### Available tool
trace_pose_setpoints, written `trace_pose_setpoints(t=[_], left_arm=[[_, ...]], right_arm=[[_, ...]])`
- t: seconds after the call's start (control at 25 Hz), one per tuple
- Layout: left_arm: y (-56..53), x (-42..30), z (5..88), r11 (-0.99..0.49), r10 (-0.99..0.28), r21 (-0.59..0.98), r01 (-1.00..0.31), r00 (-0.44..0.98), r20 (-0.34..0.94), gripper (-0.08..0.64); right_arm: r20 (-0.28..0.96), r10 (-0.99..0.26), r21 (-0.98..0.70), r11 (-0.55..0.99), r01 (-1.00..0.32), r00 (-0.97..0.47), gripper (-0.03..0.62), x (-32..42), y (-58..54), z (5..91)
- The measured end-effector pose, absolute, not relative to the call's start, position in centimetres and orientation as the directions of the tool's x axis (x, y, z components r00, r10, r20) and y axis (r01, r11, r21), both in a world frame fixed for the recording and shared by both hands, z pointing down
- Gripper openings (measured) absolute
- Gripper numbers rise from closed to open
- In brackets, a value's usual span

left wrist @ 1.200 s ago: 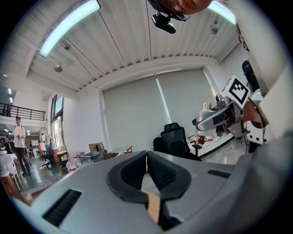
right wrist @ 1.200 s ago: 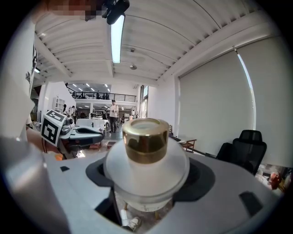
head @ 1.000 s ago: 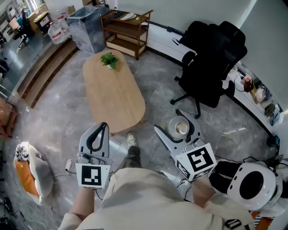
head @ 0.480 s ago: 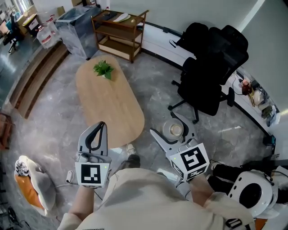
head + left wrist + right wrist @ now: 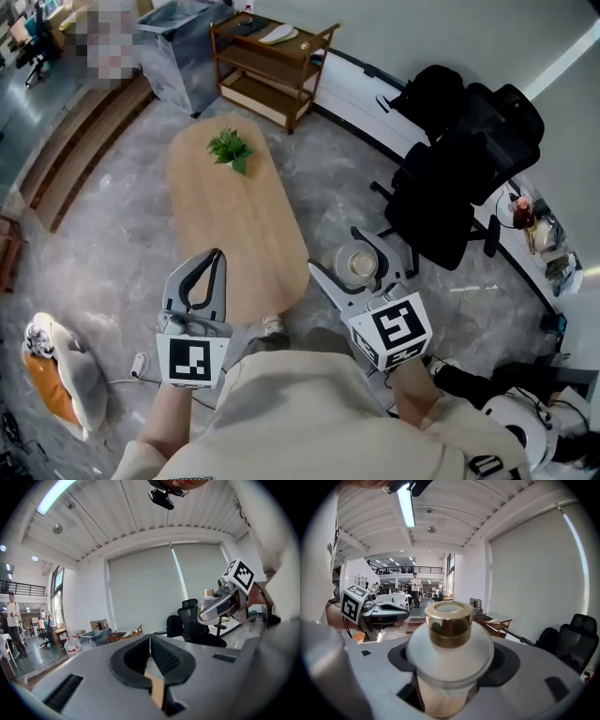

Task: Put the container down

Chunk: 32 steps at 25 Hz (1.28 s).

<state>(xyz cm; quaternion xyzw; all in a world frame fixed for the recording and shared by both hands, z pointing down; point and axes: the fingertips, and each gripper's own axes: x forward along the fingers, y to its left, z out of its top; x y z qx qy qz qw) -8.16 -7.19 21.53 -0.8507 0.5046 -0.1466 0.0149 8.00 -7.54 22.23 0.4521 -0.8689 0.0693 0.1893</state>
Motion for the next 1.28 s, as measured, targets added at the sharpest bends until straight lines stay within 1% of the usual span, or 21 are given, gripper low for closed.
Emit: trace_pose_setpoints(t=[0.24,0.44,0.52,0.68,0.96,1.08,1.28], left_arm=[[-9.7,-9.5,22.6,-0.405,-0.897,-0.173,-0.898,0.354,0.264,0.008],[-13.0,-10.3,24.0,-0.326,-0.923,-0.214,-0.921,0.262,0.280,0.008],[-14.5,-10.6,24.4,-0.288,-0.934,-0.231,-0.929,0.219,0.284,0.008],[-16.7,-10.5,24.6,-0.206,-0.949,-0.217,-0.954,0.141,0.281,0.008],[-20.9,-10.2,27.2,-0.168,-0.953,-0.224,-0.960,0.100,0.286,0.008],[-22.2,-10.7,29.1,-0.179,-0.950,-0.239,-0.954,0.104,0.295,0.008],[-24.6,-12.1,33.5,-0.182,-0.940,-0.230,-0.956,0.101,0.326,0.008]], right_arm=[[0.400,-0.701,0.023,0.651,-0.758,-0.590,0.333,7.1,-11.7,23.3],[0.399,-0.591,-0.068,0.744,-0.665,-0.701,0.333,6.0,-16.3,25.0],[0.409,-0.557,-0.048,0.777,-0.627,-0.722,0.333,5.8,-18.1,25.7],[0.433,-0.511,-0.007,0.822,-0.569,-0.743,0.333,5.5,-21.5,26.9],[0.441,-0.456,-0.017,0.857,-0.515,-0.773,0.333,3.0,-26.9,30.9],[0.433,-0.442,-0.036,0.862,-0.505,-0.786,0.333,1.4,-28.7,33.0],[0.398,-0.466,0.038,0.869,-0.493,-0.791,0.333,-1.1,-31.9,38.6]])
